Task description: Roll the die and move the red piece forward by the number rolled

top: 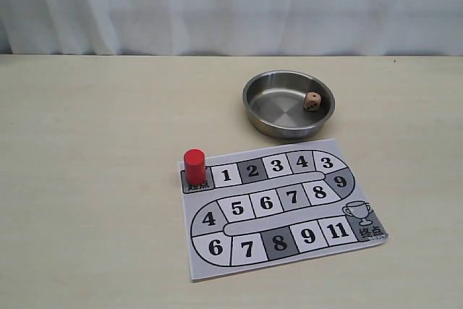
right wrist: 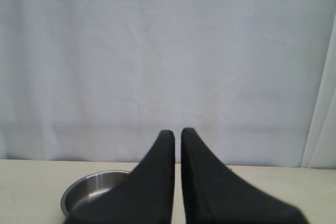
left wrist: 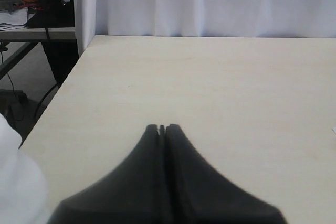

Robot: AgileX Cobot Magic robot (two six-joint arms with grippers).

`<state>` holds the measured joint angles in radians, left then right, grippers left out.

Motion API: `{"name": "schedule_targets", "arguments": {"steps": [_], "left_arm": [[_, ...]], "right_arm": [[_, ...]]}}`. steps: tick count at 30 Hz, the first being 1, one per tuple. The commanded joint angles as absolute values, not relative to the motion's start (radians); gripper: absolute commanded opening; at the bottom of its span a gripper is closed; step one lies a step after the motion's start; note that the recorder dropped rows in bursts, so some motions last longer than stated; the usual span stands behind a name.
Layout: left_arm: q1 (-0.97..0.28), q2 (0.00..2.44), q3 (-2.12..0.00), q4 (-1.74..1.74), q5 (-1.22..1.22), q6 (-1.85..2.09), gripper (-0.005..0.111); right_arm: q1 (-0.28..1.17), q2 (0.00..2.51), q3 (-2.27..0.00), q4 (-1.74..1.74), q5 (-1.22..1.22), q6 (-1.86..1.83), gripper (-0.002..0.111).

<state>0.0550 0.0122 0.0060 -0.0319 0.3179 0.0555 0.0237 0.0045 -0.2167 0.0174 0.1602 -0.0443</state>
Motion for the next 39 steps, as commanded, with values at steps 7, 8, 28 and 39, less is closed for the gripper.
{"name": "schedule_targets", "arguments": {"steps": [7, 8, 28, 39], "left_arm": [[0.047, 0.012, 0.000, -0.031, 0.306, 0.056, 0.000], [0.047, 0.012, 0.000, -0.031, 0.306, 0.056, 0.000], [0.047, 0.012, 0.000, -0.031, 0.306, 0.056, 0.000], [0.047, 0.012, 0.000, -0.031, 0.306, 0.056, 0.000]], "right_arm": [[0.026, 0.303, -0.459, 0.006, 0.371, -0.044, 0.004], [0.026, 0.350, -0.478, 0.006, 0.371, -0.044, 0.004], [0.026, 1.100, -0.788, 0.020, 0.392, -0.133, 0.042], [0.026, 1.363, -0.977, 0.020, 0.586, -0.167, 0.046]]}}
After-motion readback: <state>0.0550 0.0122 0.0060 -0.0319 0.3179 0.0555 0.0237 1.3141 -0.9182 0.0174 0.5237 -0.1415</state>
